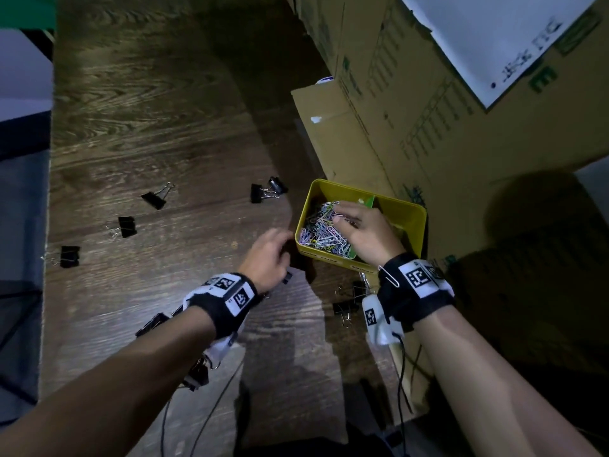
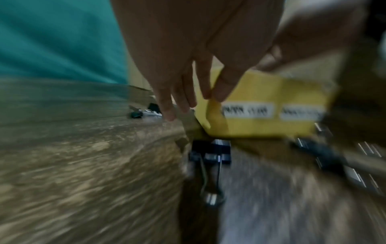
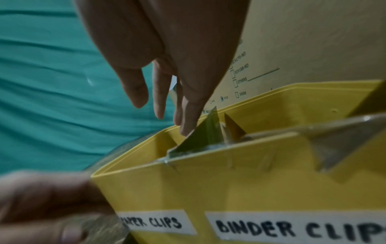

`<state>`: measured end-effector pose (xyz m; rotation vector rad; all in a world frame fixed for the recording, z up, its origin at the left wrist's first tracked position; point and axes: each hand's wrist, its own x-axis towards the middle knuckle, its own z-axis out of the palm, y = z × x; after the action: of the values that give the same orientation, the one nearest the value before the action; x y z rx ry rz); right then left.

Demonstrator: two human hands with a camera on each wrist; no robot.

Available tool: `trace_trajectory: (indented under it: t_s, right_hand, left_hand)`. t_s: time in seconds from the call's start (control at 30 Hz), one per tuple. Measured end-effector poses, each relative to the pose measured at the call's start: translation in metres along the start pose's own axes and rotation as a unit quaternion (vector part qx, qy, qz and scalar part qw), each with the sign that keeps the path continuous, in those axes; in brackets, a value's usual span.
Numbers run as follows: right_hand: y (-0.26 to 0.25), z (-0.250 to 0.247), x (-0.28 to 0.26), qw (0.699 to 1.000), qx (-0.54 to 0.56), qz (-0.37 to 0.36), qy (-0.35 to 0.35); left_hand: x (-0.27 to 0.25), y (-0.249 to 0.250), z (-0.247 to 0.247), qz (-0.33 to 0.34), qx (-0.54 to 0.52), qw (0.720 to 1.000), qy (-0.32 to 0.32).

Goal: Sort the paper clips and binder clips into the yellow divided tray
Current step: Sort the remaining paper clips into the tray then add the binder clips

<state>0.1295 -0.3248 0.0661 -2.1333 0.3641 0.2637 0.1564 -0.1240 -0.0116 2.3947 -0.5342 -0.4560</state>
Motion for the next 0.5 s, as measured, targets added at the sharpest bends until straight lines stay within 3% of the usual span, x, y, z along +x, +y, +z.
trace_trajectory:
  t_s: [0.13, 0.23, 0.3, 0.33, 0.4, 0.5]
  right_hand:
    - [-0.001, -0.008, -0.020, 0.990, 0.139, 0.000, 0.001]
    - [0.011, -0.009, -0.039, 0.989, 0.120, 0.026, -0.088]
    - [0.026, -0.002, -0.051, 0.985, 0.091, 0.050, -0.137]
    - [0.035, 0.003, -0.057, 0.985, 0.086, 0.050, -0.143]
    - [0.052, 0.015, -0.064, 0.988, 0.075, 0.028, -0.131]
    - [0.074, 0.032, -0.069, 0.995, -0.004, -0.055, -0.084]
  left_hand:
    - [-0.021, -0.026, 0.027, 0.033, 0.149, 0.976, -0.157]
    - [-0.045, -0.038, 0.030, 0.066, 0.229, 0.947, -0.216]
    - [-0.050, -0.040, 0.022, 0.087, 0.237, 0.946, -0.202]
    - [-0.045, -0.040, 0.016, 0.091, 0.227, 0.956, -0.165]
    - [-0.024, -0.036, 0.002, 0.079, 0.200, 0.974, -0.068]
    - [0.031, -0.025, -0.020, 0.041, 0.209, 0.977, -0.025]
